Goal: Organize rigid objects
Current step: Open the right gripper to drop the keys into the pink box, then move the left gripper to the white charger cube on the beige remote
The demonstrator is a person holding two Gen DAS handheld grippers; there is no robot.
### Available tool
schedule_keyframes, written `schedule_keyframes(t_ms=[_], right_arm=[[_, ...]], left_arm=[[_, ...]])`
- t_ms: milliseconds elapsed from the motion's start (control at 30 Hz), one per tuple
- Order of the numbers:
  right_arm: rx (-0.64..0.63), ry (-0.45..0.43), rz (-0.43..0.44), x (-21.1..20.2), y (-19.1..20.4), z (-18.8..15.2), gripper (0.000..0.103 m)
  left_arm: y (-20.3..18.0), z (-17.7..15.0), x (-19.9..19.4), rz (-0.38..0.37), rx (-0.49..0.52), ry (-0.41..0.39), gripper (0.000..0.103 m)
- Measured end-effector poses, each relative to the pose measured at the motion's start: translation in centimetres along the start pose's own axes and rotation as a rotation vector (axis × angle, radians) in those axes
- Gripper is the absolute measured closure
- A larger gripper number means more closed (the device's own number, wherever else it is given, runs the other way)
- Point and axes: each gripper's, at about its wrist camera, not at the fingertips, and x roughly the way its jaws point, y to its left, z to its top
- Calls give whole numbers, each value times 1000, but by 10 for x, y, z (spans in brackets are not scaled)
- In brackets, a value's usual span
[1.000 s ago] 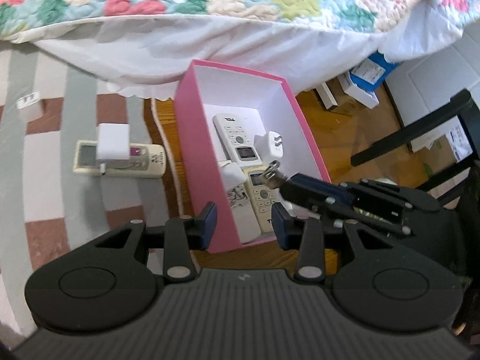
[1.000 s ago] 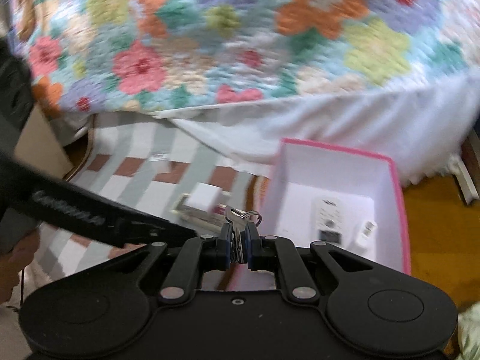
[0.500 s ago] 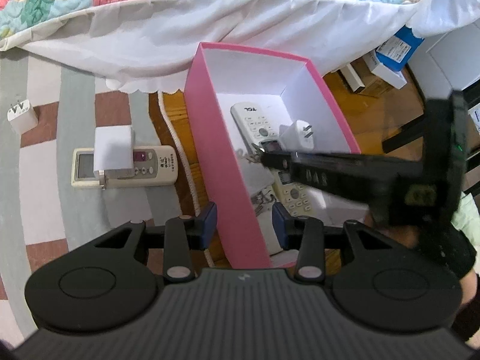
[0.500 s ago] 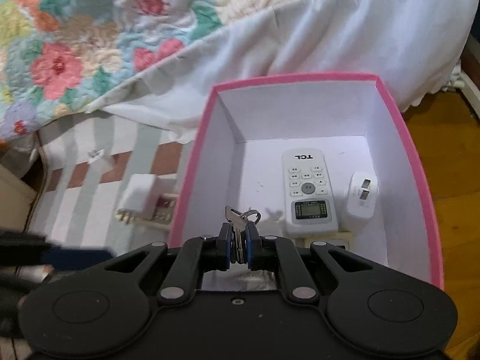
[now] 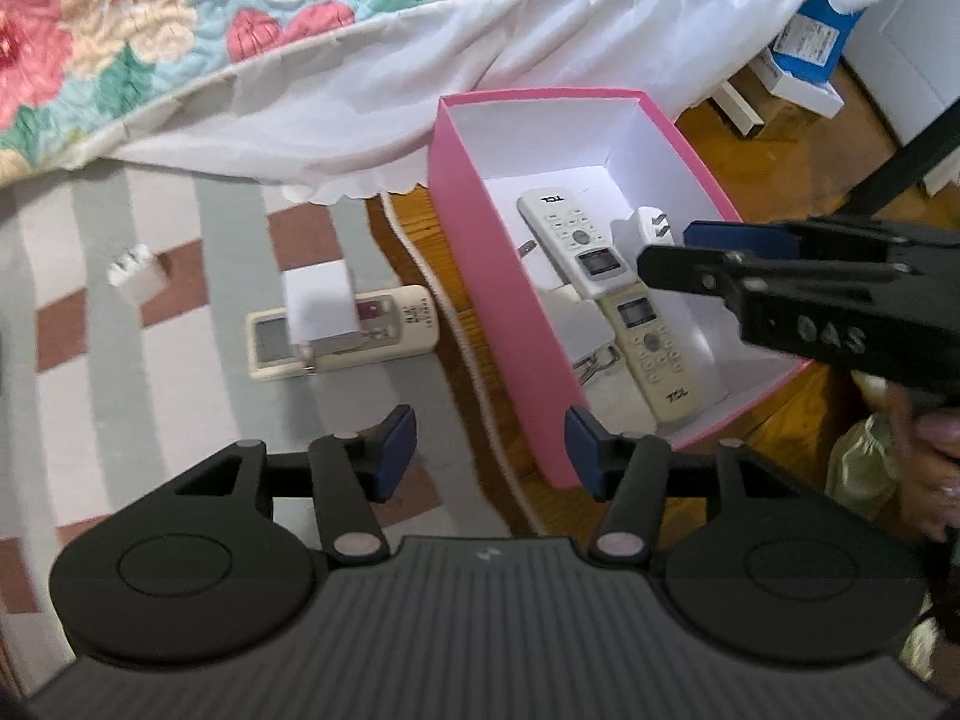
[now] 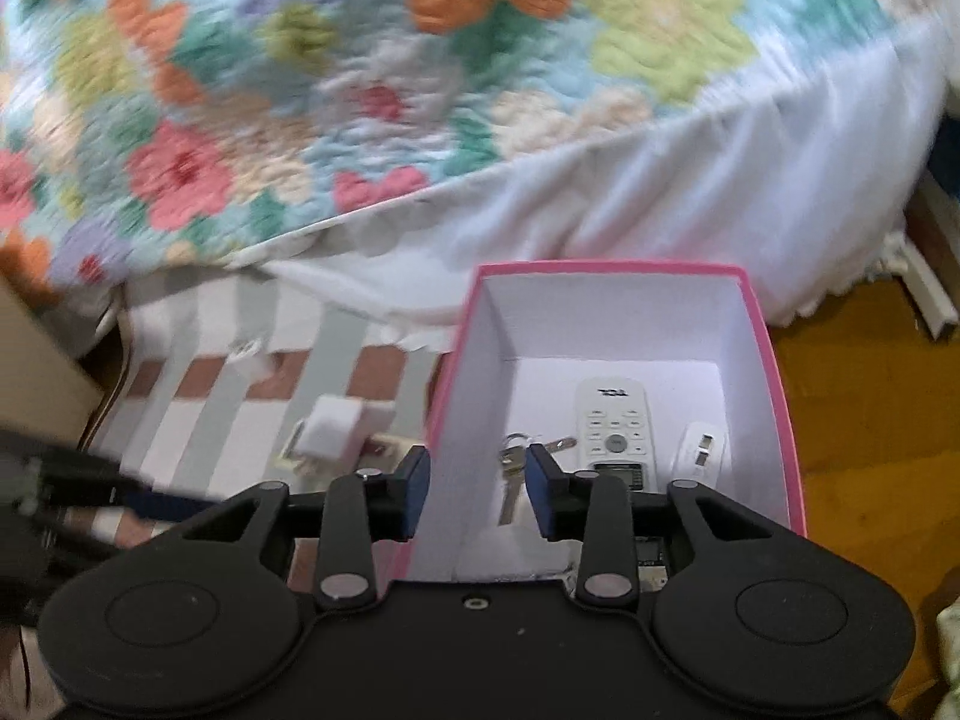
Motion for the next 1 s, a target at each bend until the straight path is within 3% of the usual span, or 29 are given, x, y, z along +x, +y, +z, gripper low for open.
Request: schedule_keyframes(t_ms=[333,467,533,600,667,733,900,1000], right_arm=[[-198,8,71,-32,61,6,52],[-250,4,109,-30,78,10,41],[-287,10,114,-25,87,11,37],[-318,9,126,-20,96,10,32],[-337,14,151,-12,106,8,28],[-344,19,159,-2,115,5,14],[-408,-28,101,30,142,-13,12],[-368,-9,58,57,152,-19,12]], left_arm=[[23,-5,-43,52,-1,-30,41],[46,-6,-48,72,-34,-39,39],[62,-8,-48,81,-53,-43,36],[78,-10,-46,91,-75,-48,23],[96,-14,-44,101,-99,-62,18],[113,-18,-37,117,-132,-59,18],[147,-25,-15,126,-186,-66,18],[163,-27,1,103,-208,-89,18]])
